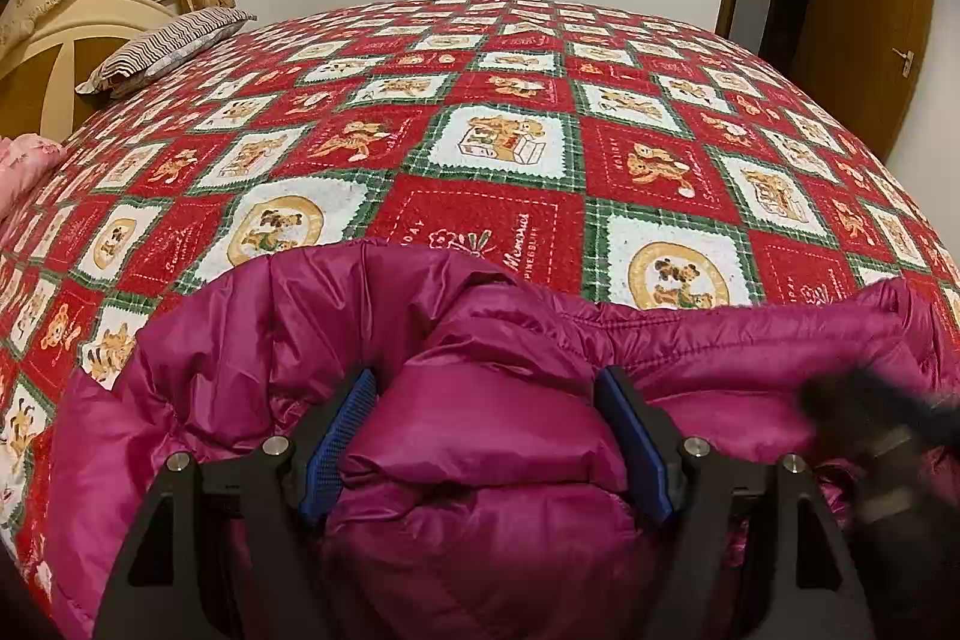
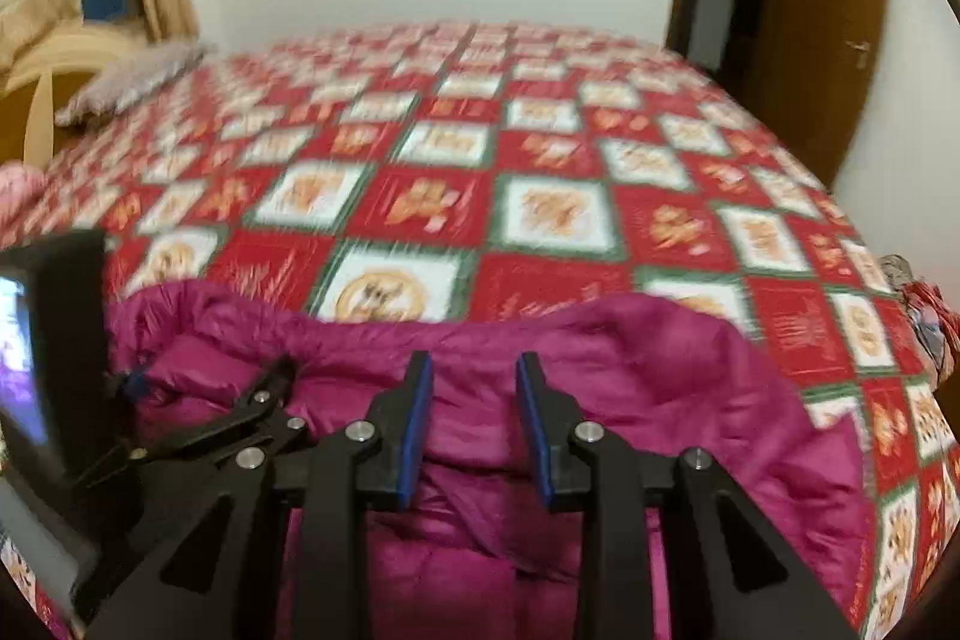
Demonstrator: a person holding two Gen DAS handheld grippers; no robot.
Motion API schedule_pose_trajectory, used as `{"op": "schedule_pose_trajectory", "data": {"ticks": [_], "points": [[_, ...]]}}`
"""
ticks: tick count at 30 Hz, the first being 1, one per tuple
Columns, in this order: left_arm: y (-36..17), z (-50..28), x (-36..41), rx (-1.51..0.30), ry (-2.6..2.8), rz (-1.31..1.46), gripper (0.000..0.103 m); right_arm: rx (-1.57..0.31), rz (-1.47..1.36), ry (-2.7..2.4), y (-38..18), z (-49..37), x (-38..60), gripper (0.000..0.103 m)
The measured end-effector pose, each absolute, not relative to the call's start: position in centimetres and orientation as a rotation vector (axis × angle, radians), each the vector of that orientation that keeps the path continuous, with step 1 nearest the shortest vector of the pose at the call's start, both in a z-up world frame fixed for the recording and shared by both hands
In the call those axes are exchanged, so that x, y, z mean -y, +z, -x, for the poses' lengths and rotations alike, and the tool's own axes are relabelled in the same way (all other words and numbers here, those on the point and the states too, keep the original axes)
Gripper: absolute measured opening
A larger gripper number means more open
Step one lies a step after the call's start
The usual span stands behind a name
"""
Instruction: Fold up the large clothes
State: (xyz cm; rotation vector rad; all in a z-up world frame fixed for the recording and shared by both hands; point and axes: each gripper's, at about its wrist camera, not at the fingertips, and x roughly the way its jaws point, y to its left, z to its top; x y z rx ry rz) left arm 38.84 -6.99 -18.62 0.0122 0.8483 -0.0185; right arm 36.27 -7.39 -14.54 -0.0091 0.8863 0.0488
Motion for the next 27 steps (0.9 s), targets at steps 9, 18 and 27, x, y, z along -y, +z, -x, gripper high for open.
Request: {"op": "schedule_pose_trajectory", "data": {"ticks": [9,18,27], "points": [[-18.6,-38.8,7.1,-0.848,-0.014,-0.021,0.077,-0.885,0.004,0.086,-17.1,-36.0,7.6,0.032],[-18.6,-38.8,7.2,-0.848,-0.014,-0.023,0.078,-0.857,0.036,0.048,-16.3,-33.9,10.2,0.035],[-18.7,-38.9,7.3,-0.858,-0.01,-0.03,0.08,-0.851,0.017,0.039,-16.9,-34.3,10.3,0.036]]}}
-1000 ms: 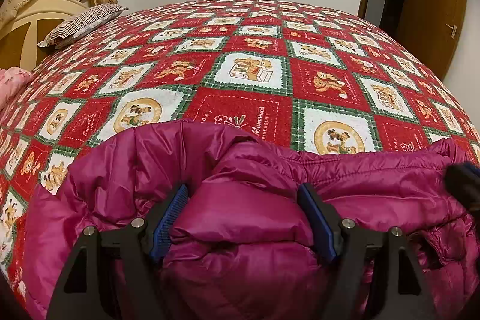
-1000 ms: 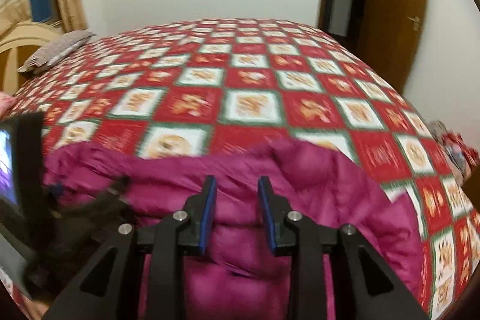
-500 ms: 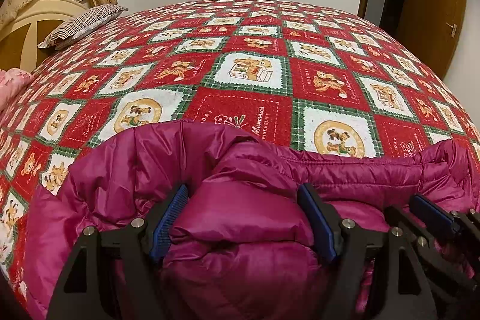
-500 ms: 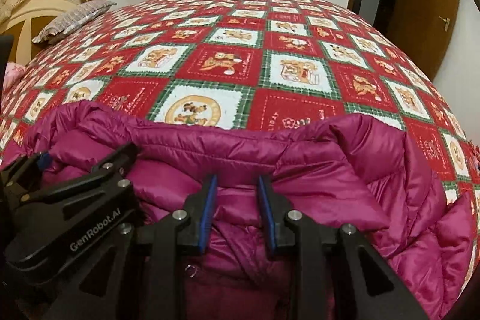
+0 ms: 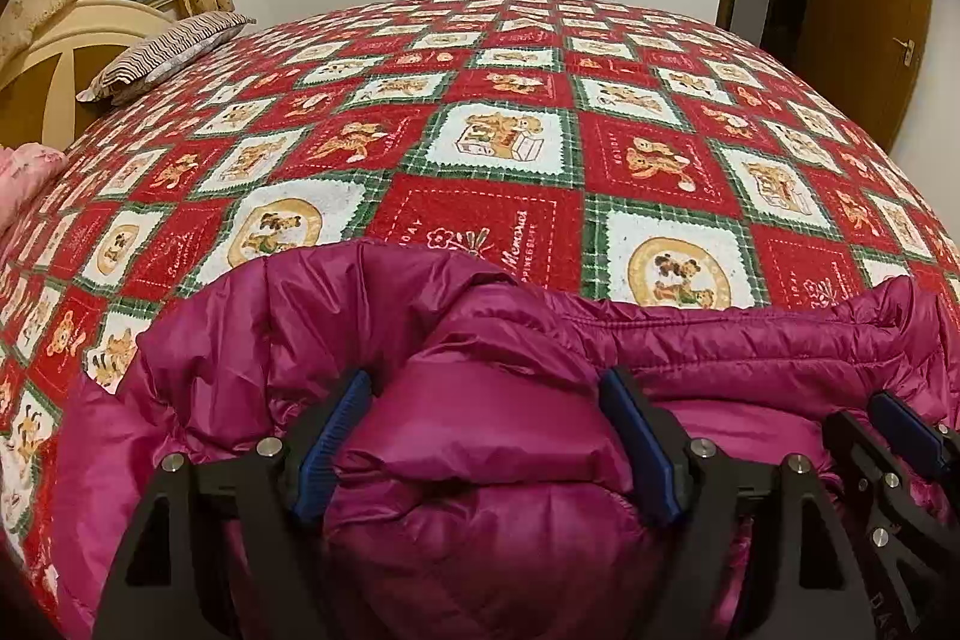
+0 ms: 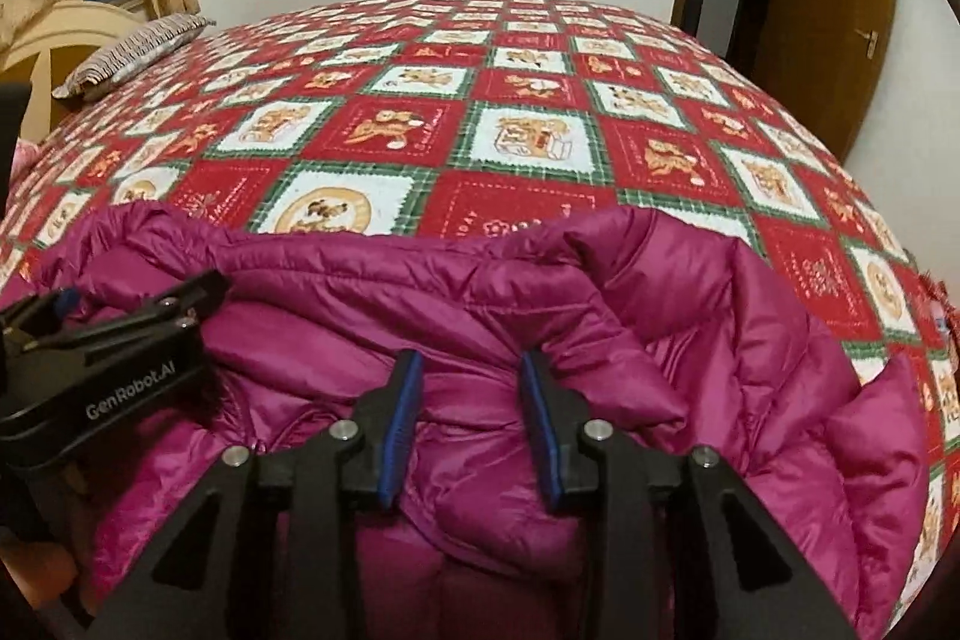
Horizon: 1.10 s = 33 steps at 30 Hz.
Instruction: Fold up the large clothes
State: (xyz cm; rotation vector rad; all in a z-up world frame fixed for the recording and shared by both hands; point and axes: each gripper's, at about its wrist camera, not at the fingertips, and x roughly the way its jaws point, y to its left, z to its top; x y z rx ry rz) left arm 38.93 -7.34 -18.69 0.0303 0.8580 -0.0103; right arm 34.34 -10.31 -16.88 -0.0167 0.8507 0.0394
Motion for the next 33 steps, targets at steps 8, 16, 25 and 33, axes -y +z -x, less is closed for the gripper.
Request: {"op": "schedule_pose_trajectory", "data": {"ticks": [8,16,25,33], "points": [[-16.2,-35.6,4.7,-0.899,-0.139,-0.005,0.08,-0.835,0.01,0.06,-14.1,-30.8,11.4,0.05],[-15.1,-28.4,1.9,-0.905,-0.182,0.032,0.08,-0.767,-0.14,0.043,-10.9,-22.5,15.9,0.057],[-15.1,-20.6,1.0,-0.939,-0.227,-0.048,0.08,-0.922,-0.033,0.014,-13.5,-15.4,16.0,0.057],[-17.4,-14.3,0.4,-0.949,-0.202,-0.124,0.08,-0.993,0.012,-0.027,-15.9,-9.4,17.0,0.059]]}}
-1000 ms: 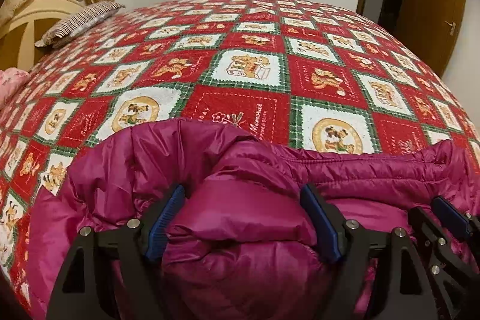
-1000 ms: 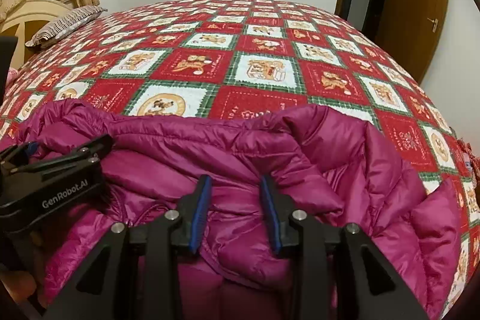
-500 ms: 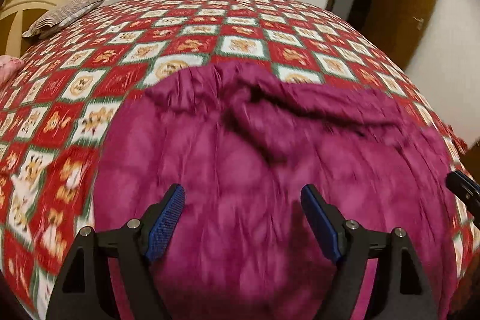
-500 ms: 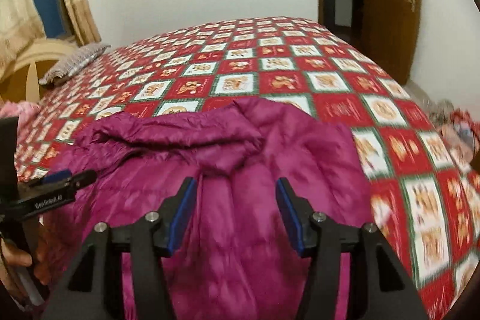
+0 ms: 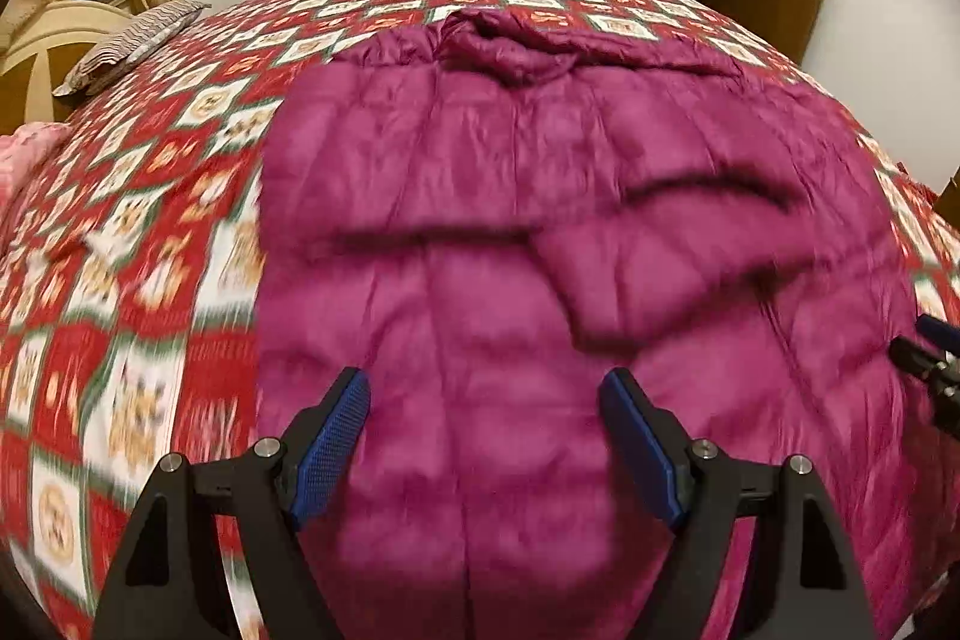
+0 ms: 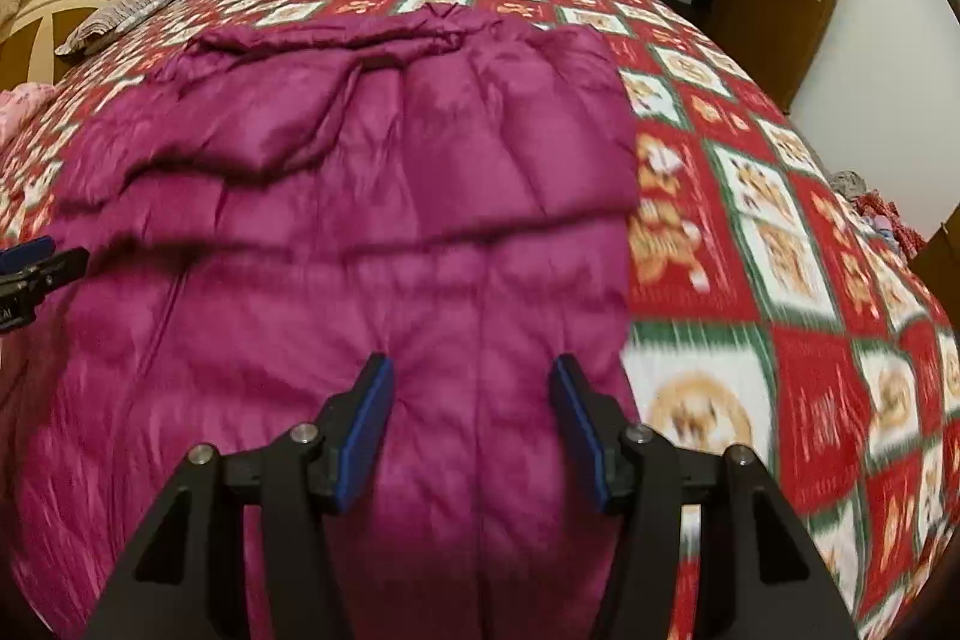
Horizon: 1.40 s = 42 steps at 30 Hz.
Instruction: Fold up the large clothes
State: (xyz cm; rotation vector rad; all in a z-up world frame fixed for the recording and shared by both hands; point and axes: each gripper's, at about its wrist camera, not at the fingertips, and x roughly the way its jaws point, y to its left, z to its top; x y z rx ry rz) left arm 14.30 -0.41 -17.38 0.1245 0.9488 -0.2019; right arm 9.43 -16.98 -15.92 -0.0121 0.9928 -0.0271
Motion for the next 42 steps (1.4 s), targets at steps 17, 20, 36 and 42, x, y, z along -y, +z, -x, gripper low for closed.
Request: {"op": "schedule_pose_trajectory", "data": {"ticks": [17,20,36,42], "points": [[-16.1,-0.8,-9.6,-0.912,-0.319,0.077,0.08,-0.841,-0.138,-0.091,-14.0,6.9,21.0,0.077],[-17.1,1.2,-11.2,-0.935,-0.356,0.144,0.08,-0.877,-0.184,-0.073,-14.8,8.3,22.0,0.078],[-19.2,4.6,-11.1,-0.984,-0.581,0.272,0.08,-1.032,-0.164,0.056,-19.3,8.7,19.6,0.076],[-19.6,4.4,-11.5,-1.014,-0.6,0.33,0.021,-1.011,-0.204,0.084,-18.7,9.4,20.0,0.02]]}}
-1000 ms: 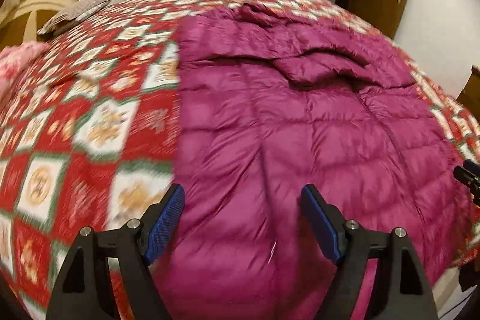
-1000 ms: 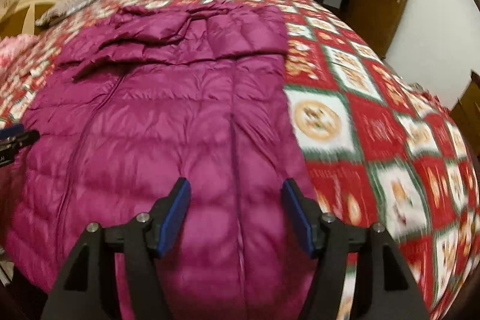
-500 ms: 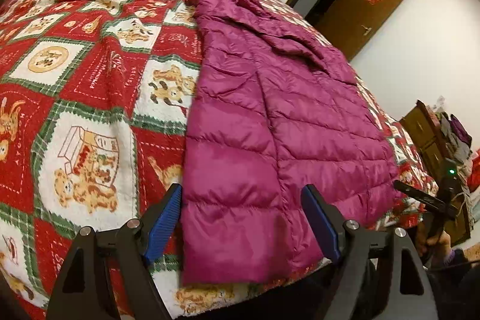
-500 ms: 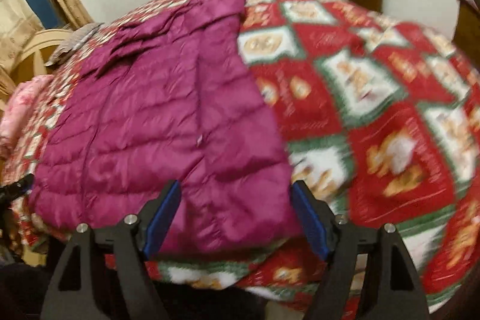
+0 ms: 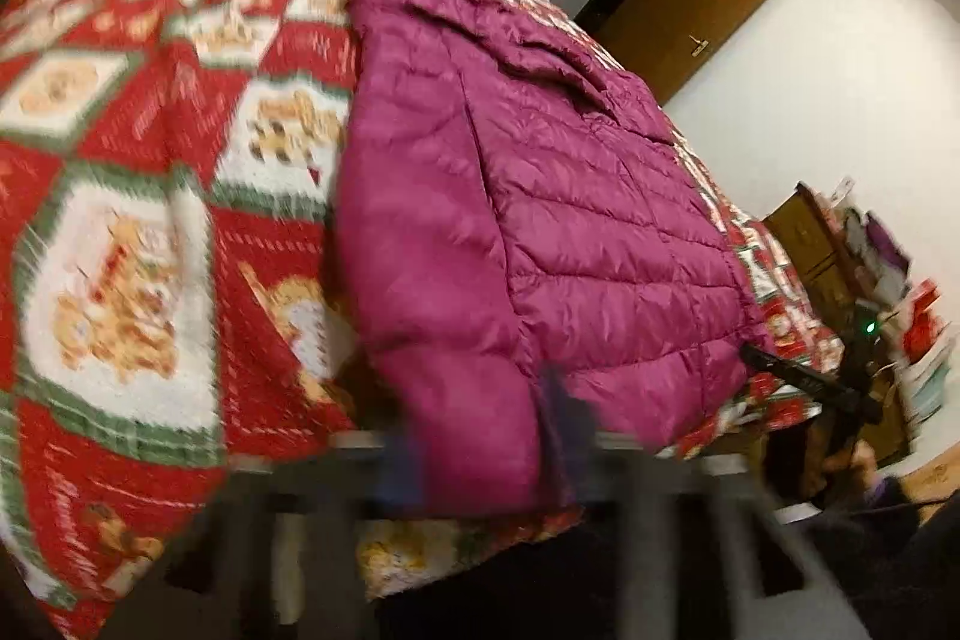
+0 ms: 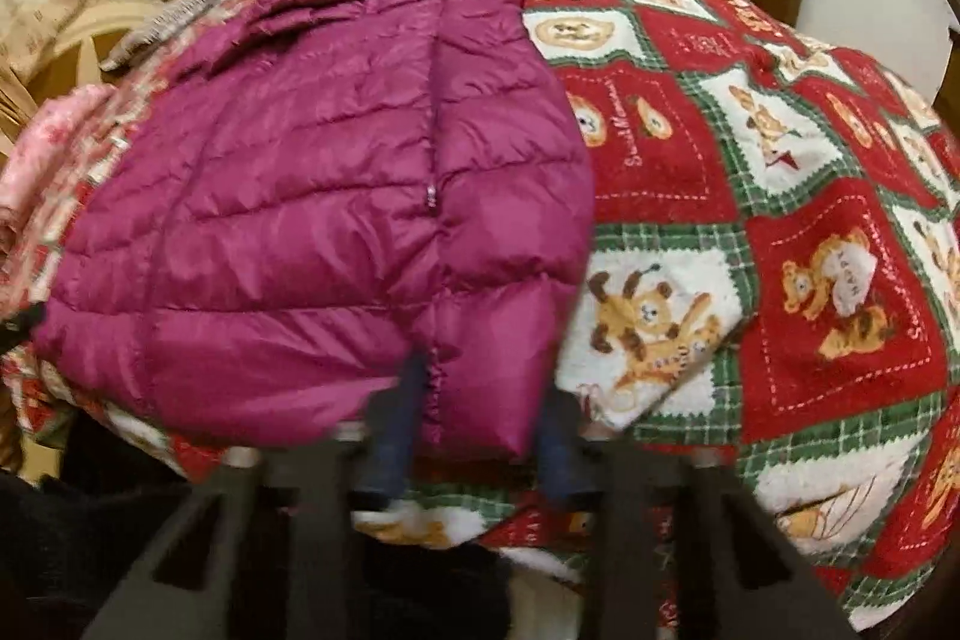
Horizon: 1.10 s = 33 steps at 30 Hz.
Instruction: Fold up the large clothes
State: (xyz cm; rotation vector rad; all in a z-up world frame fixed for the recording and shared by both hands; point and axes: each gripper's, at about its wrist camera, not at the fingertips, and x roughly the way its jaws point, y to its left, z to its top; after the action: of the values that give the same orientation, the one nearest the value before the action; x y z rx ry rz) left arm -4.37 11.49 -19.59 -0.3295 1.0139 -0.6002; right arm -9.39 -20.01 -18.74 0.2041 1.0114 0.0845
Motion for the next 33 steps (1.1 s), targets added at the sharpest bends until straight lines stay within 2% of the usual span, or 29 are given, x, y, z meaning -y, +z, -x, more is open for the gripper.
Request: {"op": "schedule_pose_trajectory", "data": {"ticks": [4,11,26,33], "points": [[-19.3,4.6,-11.8,-0.988,-0.604,0.346,0.015,-0.976,-0.199,0.093,-17.8,9.9,19.3,0.015],[-14.7,6.3,-12.1,-0.817,-0.683,0.333,0.01,-0.884,-0.289,0.149,-14.2,11.7,19.8,0.013],[-4.5,12.5,-15.2,-0.486,-0.947,0.382,0.009,-0.662,-0.265,0.222,-4.0,18.3,19.1,0.013],[-1.1,10.1,-17.0,-0.405,-0.924,0.441,0.01,-0.541,-0.349,0.258,0.9,17.8,21.3,0.013]]}}
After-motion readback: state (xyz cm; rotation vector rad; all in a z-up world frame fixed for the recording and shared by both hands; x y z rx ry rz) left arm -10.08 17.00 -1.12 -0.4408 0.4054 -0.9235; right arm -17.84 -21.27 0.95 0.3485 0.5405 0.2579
